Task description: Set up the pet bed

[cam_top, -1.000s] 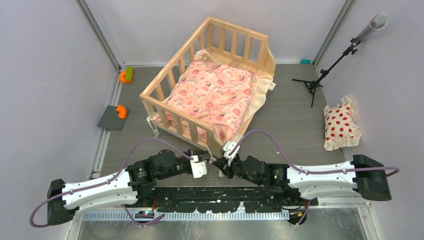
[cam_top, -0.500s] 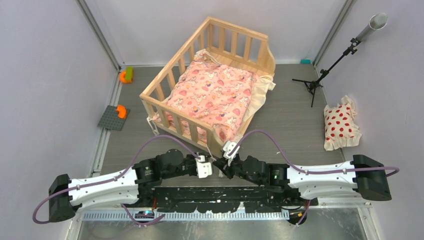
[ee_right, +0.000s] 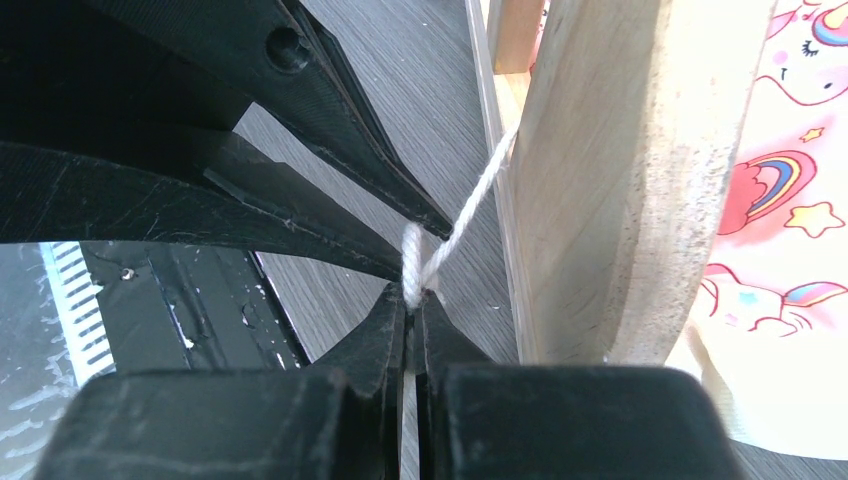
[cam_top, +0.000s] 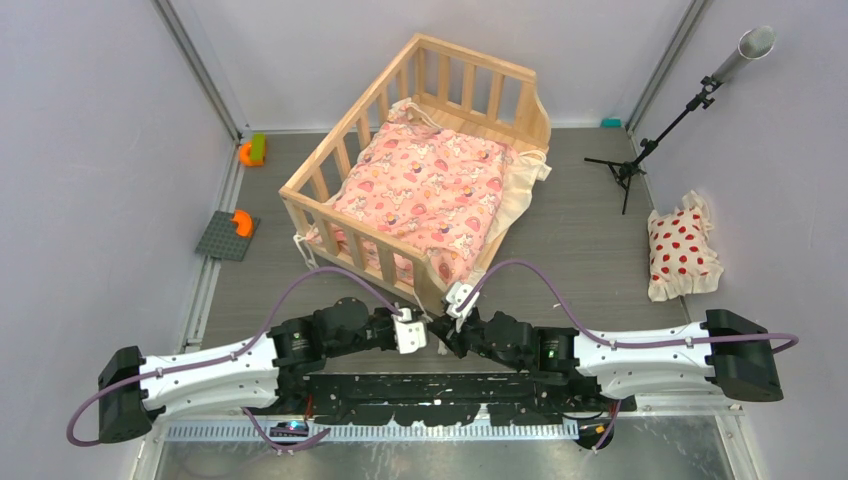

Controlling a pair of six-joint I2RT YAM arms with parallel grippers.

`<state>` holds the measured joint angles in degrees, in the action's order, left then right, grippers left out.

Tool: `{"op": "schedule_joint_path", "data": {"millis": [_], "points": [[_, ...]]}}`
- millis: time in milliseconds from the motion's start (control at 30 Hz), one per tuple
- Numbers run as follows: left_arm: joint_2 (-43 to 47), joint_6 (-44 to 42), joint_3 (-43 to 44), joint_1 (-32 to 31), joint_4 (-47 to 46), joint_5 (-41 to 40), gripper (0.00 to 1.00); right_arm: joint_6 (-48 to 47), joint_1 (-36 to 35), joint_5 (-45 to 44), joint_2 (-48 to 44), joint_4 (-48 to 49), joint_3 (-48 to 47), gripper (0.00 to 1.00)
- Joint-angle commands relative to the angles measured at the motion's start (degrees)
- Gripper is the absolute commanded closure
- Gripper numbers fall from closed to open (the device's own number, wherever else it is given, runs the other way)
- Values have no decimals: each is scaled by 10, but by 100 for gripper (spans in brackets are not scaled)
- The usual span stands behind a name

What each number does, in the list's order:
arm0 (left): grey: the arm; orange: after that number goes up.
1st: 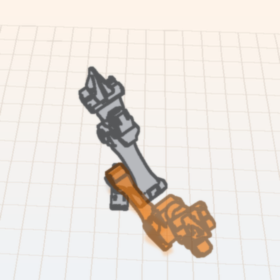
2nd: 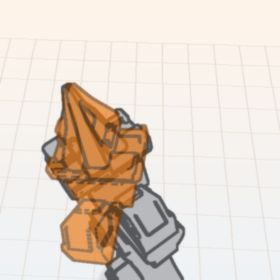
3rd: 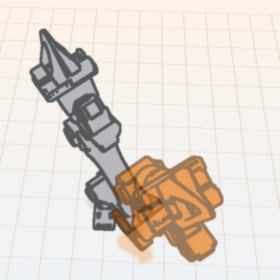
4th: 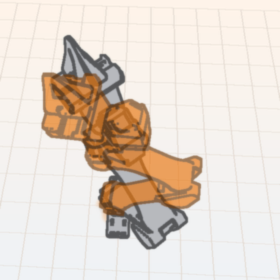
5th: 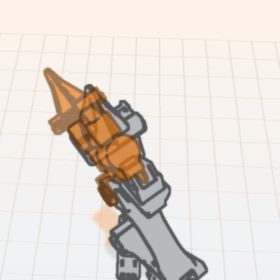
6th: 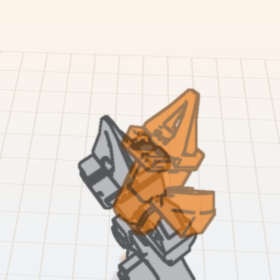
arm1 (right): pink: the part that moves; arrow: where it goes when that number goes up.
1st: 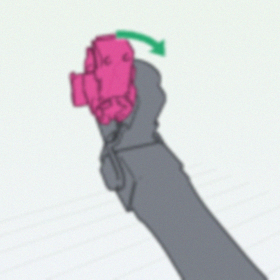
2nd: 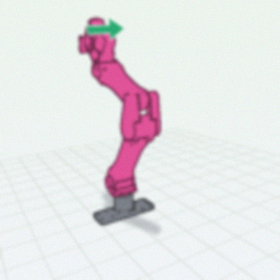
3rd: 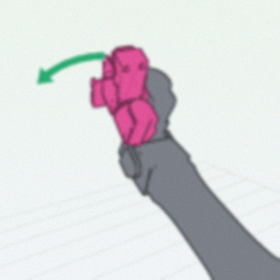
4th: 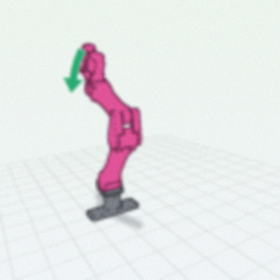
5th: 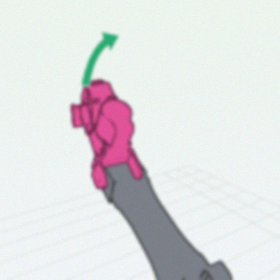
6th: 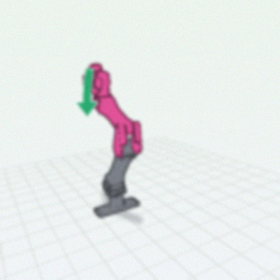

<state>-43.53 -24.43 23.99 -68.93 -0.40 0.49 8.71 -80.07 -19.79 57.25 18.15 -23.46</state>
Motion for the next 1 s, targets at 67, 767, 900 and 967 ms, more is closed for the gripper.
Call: {"op": "schedule_joint_path", "data": {"millis": [67, 767, 900, 967], "points": [[-2, 9, 11, -1, -50, -1, 79, 8, -13, 66, 2, -18, -10, 99], [8, -43, 93, -1, 61, 0, 100, 14, -13, 55, 21, -17, -13, 99], [-8, -56, 107, -2, 52, 10, 100, 15, -13, 56, 26, -17, -14, 99], [-18, -64, 105, -1, 39, 15, 100, 15, -12, 58, 28, -15, -14, 99]]}}
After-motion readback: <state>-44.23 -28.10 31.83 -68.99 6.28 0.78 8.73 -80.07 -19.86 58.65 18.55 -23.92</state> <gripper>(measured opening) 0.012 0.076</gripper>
